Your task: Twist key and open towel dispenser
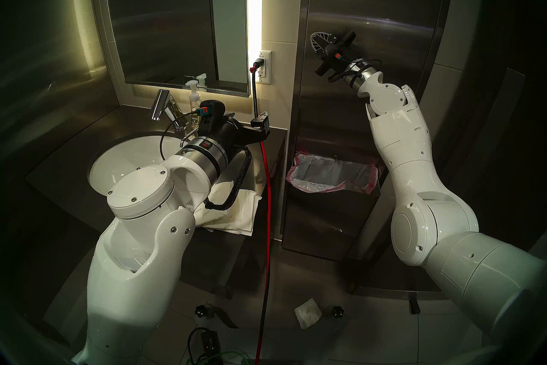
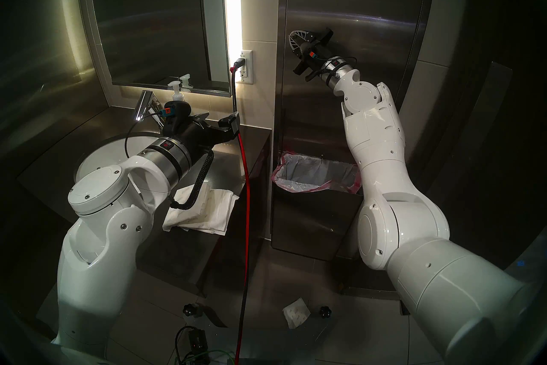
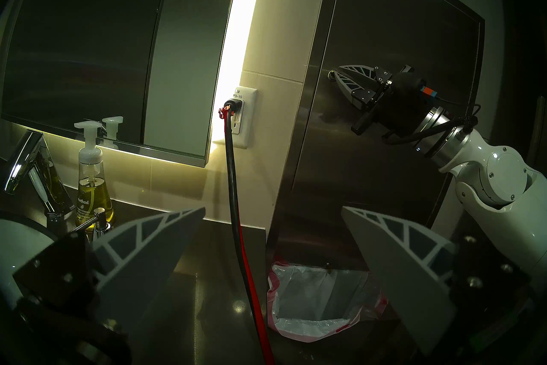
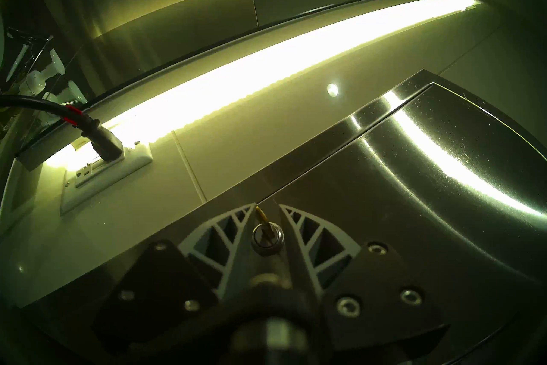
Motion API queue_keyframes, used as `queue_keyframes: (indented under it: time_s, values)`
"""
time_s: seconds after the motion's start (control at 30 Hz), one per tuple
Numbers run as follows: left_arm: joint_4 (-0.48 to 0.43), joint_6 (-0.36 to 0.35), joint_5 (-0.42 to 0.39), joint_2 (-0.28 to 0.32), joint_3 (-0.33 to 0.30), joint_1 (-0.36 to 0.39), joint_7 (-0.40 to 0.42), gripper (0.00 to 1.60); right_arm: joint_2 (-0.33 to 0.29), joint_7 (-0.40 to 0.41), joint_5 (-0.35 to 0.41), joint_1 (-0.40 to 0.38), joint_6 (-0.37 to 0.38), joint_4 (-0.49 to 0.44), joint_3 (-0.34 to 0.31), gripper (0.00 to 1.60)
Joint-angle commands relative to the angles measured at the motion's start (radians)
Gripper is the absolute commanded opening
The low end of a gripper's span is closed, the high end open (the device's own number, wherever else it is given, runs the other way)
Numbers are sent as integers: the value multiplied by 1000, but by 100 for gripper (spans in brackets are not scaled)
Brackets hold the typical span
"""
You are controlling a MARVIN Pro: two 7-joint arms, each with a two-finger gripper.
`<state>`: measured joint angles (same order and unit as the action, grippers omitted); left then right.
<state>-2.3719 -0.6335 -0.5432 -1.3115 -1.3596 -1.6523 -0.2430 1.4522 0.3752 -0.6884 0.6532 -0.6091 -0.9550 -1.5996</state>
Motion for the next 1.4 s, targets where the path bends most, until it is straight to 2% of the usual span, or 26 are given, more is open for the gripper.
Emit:
queue_keyframes:
  time_s: [0.0,0.37,0.47,0.57,0.6,0.67,0.73,1.03,1.37]
  values:
    - [-10,0,1,-2,2,5,-1,160,-2,-15,-1,-53,1,-1,-7,64]
    - [-10,0,1,-2,2,5,-1,160,1,-13,-1,-60,-3,4,-10,62]
    - [-10,0,1,-2,2,5,-1,160,0,-10,2,-58,-3,1,-12,57]
    - [-10,0,1,-2,2,5,-1,160,-2,-8,3,-56,-4,1,-14,40]
    - [-10,0,1,-2,2,5,-1,160,-2,-8,3,-56,-4,3,-16,25]
    - [-10,0,1,-2,2,5,-1,160,-3,-8,3,-56,-5,5,-17,21]
    - [-10,0,1,-2,2,5,-1,160,-3,-8,5,-56,-5,7,-20,0]
    - [-9,1,1,-2,2,5,0,160,23,-38,56,-52,26,11,-77,0]
    - [-9,1,1,-2,1,4,1,160,87,-62,131,-23,59,-43,-151,0]
